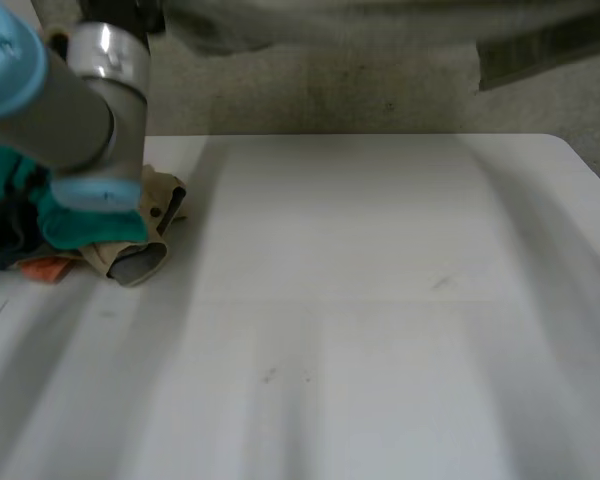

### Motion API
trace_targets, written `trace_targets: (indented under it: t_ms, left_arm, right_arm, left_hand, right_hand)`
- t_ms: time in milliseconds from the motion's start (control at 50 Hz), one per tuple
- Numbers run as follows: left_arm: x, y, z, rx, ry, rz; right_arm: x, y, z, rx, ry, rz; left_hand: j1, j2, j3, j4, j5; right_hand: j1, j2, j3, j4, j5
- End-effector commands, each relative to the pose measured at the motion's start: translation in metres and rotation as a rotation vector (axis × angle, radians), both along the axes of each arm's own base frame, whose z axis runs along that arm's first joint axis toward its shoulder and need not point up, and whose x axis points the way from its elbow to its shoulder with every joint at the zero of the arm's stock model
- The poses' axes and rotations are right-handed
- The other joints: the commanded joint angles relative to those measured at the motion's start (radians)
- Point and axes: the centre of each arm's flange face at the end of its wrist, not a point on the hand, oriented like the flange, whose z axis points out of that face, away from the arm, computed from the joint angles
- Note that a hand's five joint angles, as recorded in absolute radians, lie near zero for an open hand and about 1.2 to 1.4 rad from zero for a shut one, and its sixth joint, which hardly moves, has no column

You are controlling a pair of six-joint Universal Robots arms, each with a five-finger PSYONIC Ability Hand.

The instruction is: Fold the laundry.

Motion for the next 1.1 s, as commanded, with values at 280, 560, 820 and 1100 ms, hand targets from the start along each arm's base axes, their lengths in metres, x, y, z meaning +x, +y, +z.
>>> trace_targets:
  t_ms: [280, 560, 820, 1100]
  left_arm:
    - [0.010, 0.035, -0.216, 0.466, -0.225, -0.016]
    - [0.071, 0.163, -0.190, 0.676, -0.427, -0.002]
    - [0.070, 0.172, -0.190, 0.684, -0.442, -0.022]
    - [0.026, 0.089, -0.210, 0.550, -0.366, 0.014]
  right_arm:
    - [0.002, 0.021, -0.204, 0.691, 0.086, 0.072]
    - [-0.055, 0.130, -0.171, 1.128, 0.371, -0.073]
    - [-0.057, 0.123, -0.172, 1.026, 0.487, -0.086]
    - [-0.011, 0.027, -0.206, 0.667, 0.491, -0.035]
  left_hand:
    - [0.254, 0.202, 0.201, 0.194, 0.250]
    - [0.254, 0.202, 0.201, 0.194, 0.250]
    - [0.254, 0.202, 0.201, 0.194, 0.250]
    - [0.254, 0.202, 0.201, 0.194, 0.250]
  right_hand:
    - [0.258, 0.209, 0.200, 0.196, 0.223]
    - [0.258, 0.209, 0.200, 0.196, 0.223]
    - [0.258, 0.209, 0.200, 0.196, 0.223]
    - [0.258, 0.209, 0.200, 0.196, 0.223]
